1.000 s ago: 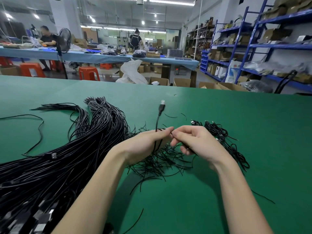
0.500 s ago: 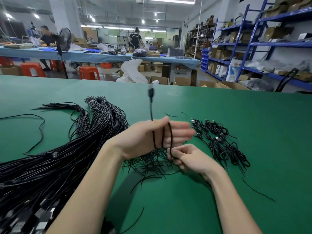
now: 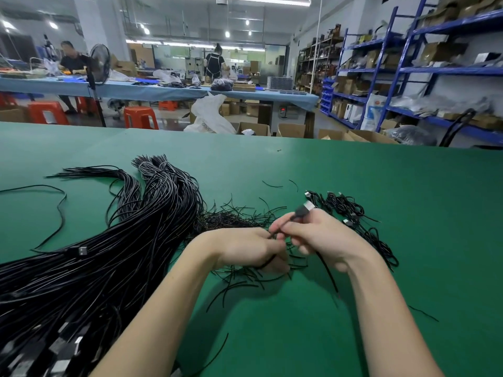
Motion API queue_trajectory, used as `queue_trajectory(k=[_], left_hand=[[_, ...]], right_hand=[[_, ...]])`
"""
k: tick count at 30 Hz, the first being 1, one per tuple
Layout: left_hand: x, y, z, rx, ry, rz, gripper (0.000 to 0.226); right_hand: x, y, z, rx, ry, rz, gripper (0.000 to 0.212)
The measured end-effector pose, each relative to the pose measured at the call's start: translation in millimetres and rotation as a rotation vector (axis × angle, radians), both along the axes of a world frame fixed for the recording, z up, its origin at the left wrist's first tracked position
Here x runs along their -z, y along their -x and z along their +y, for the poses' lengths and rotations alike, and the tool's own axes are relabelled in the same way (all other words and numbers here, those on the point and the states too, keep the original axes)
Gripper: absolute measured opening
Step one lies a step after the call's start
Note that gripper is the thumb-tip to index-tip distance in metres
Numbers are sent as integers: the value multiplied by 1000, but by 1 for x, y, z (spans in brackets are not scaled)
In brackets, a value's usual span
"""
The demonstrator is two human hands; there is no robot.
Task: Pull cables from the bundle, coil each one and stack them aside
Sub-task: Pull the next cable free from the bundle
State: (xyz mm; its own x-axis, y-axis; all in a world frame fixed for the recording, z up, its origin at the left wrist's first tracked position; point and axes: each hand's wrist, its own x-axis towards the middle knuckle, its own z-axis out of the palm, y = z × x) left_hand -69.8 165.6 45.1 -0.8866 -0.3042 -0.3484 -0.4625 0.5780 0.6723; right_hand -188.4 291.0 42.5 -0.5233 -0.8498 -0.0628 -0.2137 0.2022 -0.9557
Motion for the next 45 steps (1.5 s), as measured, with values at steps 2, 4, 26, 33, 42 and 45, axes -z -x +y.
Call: queue_trajectory(k=[2, 4, 26, 33, 42, 45], left_hand=[[2, 1, -1, -92, -50, 164, 38], [1, 0, -11, -134, -303, 283, 30], [0, 7, -10, -213, -444, 621, 33], [7, 14, -1, -227, 43, 606, 33], [0, 5, 1, 36, 27, 472, 37], [0, 3, 2, 112, -221, 475, 33]], right_hand=[[-4, 1, -1, 78, 81, -32, 20], [-3, -1, -4, 105, 144, -84, 13], [18, -17, -26, 299, 76, 92, 9], [12, -5, -9, 147, -74, 44, 15], [-8, -10, -6, 161, 299, 164, 7], [-3, -10, -6, 68, 319, 32, 9]])
